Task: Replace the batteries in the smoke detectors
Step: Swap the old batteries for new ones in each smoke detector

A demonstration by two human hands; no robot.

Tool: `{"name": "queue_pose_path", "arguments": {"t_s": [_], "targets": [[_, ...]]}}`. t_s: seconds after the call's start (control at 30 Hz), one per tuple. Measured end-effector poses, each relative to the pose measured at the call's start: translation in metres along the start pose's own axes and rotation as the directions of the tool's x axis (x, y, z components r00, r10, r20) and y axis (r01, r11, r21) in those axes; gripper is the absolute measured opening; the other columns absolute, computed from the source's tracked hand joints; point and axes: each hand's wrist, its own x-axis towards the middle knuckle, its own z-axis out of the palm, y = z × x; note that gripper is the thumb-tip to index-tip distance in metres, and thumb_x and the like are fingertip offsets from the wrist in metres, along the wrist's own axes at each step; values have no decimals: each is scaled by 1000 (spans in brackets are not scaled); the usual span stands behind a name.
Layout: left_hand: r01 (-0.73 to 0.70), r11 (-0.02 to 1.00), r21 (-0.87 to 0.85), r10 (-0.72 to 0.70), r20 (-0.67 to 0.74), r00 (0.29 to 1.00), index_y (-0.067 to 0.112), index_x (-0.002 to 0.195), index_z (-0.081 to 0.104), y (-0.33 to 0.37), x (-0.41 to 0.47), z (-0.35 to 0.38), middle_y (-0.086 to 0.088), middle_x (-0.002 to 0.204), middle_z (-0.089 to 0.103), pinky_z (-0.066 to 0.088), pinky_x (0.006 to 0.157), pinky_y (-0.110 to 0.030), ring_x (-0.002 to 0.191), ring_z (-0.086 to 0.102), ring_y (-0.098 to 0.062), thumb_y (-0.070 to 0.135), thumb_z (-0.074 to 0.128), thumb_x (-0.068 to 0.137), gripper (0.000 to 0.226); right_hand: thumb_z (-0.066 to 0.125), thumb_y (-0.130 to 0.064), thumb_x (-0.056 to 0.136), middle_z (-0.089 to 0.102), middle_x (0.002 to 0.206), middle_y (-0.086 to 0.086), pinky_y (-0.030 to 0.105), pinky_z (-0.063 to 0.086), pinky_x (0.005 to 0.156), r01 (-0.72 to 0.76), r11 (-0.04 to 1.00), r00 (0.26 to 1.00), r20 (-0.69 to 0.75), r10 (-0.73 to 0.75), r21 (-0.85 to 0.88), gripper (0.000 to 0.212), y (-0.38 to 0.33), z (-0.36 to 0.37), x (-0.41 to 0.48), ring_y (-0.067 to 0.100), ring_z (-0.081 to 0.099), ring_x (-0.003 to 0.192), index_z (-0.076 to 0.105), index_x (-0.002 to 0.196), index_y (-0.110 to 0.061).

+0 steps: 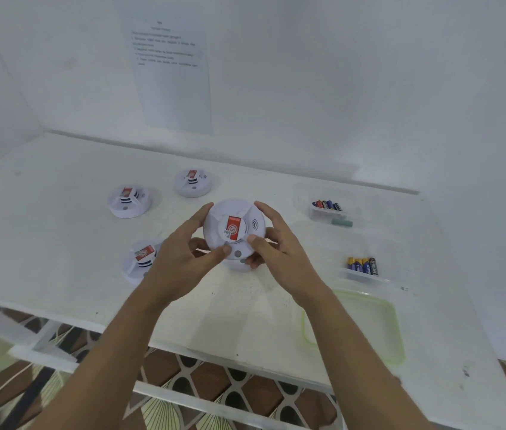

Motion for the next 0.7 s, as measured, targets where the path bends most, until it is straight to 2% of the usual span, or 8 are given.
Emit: {"name": "queue_pose_path", "arguments": {"t_s": [0.13,0.3,0.4,0.47,0.6,0.7], "targets": [[-24,999,47,26,-33,999,30,149,39,-8,-5,-10,16,129,61,59,85,-33,96,70,-15,27,76,84,74,56,-20,102,66,118,5,30,61,80,-5,1000,1000,15,5,-10,52,-1,14,1,21,69,90,40,147,-41],[-27,995,97,34,-75,997,28,148,39,-11,-9,-24,18,127,60,55,76,-14,94,69,-12,26,77,83,74,55,-22,103,65,123,-1,33,61,86,-16,999,999,30,17,-34,52,-2,33,5,22,69,99,37,148,-42],[-23,996,87,31,-95,995,30,146,40,-9,-10,-29,29,117,57,51,72,-8,92,68,-6,20,76,84,72,54,-21,103,65,124,3,31,61,84,-22,999,999,24,23,-39,53,-4,41,7,24,69,100,36,149,-40],[-11,997,80,20,-104,994,30,146,40,-9,-10,-32,36,112,54,51,71,-8,90,67,-5,19,76,85,72,54,-20,103,65,123,2,28,61,82,-25,999,999,22,25,-37,53,-6,45,7,24,69,100,36,149,-41],[-10,996,84,19,-107,994,30,148,39,-14,-11,-37,37,113,54,54,75,-14,92,67,-10,22,76,85,73,53,-20,104,64,126,1,24,60,79,-24,999,999,29,25,-39,52,-8,50,8,22,68,102,36,147,-42],[-14,996,90,25,-121,992,30,147,41,-14,-11,-40,38,114,52,54,74,-13,92,66,-3,25,77,84,73,52,-21,104,64,127,2,24,59,79,-27,999,999,38,28,-38,52,-9,51,9,21,68,103,35,148,-42]]}}
